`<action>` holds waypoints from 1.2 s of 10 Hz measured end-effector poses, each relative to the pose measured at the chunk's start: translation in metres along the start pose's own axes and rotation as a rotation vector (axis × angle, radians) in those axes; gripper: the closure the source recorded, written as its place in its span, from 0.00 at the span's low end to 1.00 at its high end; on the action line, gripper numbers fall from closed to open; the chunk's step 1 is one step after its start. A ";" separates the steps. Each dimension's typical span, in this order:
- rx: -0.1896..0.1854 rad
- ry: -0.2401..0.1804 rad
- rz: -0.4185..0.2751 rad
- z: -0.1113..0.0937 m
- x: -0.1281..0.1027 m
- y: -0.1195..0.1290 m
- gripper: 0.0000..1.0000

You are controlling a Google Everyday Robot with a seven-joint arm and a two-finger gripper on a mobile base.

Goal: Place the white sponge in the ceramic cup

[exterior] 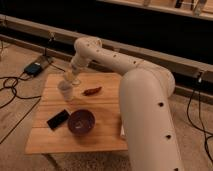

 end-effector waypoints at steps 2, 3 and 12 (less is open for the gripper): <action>-0.021 0.009 -0.031 0.012 -0.010 0.015 1.00; -0.035 0.014 -0.049 0.019 -0.015 0.024 1.00; -0.033 -0.006 -0.092 0.037 -0.048 0.019 1.00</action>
